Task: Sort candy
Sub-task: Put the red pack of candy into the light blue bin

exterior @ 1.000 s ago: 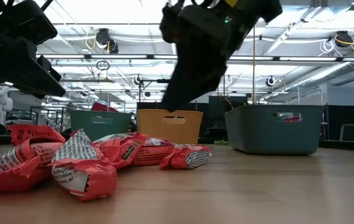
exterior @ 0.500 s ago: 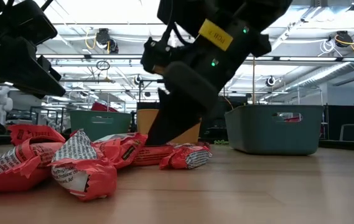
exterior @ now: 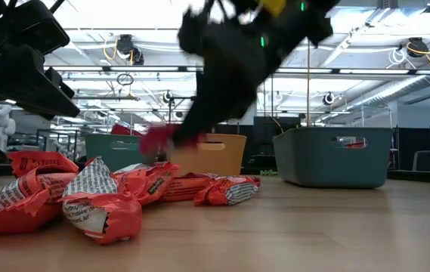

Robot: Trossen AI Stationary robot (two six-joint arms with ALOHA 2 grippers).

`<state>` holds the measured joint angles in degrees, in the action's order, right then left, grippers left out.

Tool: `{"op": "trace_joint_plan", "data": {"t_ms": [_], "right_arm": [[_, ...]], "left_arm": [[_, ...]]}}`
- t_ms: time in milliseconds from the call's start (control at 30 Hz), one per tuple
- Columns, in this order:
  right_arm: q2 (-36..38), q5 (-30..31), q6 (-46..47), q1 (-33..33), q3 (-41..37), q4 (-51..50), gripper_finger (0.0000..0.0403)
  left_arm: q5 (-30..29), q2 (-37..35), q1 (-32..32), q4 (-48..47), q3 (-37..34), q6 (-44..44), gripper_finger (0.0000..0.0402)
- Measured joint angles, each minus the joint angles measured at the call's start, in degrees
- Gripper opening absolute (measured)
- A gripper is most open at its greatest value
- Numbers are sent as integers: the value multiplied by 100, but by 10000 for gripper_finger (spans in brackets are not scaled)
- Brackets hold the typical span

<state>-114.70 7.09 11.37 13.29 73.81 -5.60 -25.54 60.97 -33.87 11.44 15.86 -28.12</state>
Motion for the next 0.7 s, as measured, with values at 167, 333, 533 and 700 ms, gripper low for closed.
{"op": "trace_joint_plan", "data": {"t_ms": [167, 333, 533, 700], "right_arm": [[554, 49, 10, -14, 22, 18, 28], [856, 320, -276, -123, 541, -442, 9], [661, 323, -328, -627, 1822, -1618, 18], [279, 321, -635, -1069, 2646, -1648, 21]], "left_arm": [[0, 0, -1, 3, 0, 0, 28], [-2, 0, 0, 6, 0, 0, 28], [0, 0, -2, 2, 0, 2, 28], [0, -1, 0, 4, 0, 2, 28]]}}
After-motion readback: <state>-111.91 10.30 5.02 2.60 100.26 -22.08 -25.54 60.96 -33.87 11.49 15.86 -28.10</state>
